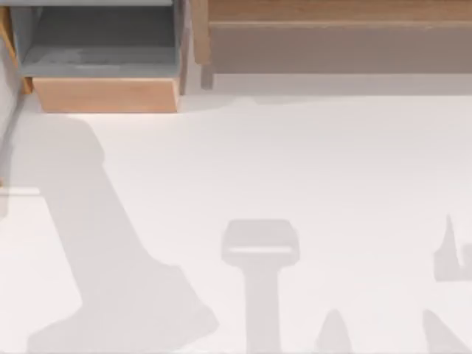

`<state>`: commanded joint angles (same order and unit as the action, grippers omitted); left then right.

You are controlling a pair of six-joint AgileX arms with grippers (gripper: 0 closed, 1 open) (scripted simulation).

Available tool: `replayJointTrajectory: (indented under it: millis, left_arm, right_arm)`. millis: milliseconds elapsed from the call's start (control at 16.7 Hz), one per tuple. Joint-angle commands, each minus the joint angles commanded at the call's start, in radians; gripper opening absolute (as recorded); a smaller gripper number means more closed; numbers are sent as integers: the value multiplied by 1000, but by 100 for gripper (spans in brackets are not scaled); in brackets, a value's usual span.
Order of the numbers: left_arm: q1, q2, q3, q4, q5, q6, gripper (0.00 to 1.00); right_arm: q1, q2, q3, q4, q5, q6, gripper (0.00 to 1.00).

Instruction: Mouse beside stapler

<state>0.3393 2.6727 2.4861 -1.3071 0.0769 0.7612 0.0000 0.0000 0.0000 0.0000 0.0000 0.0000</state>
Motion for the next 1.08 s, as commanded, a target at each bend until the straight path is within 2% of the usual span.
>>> replayJointTrajectory:
  millis: [480,720,1080]
  left_arm:
    - [15,-63,-27,-10,7,-31,0]
    - [19,-198,-140,20,17,-101,0]
    - [-22,-521,-389,142,20,-218,0]
  right_arm:
    - [0,0,0,0,0,0,100]
    - [0,0,0,0,0,0,100]
    - [0,0,0,0,0,0,100]
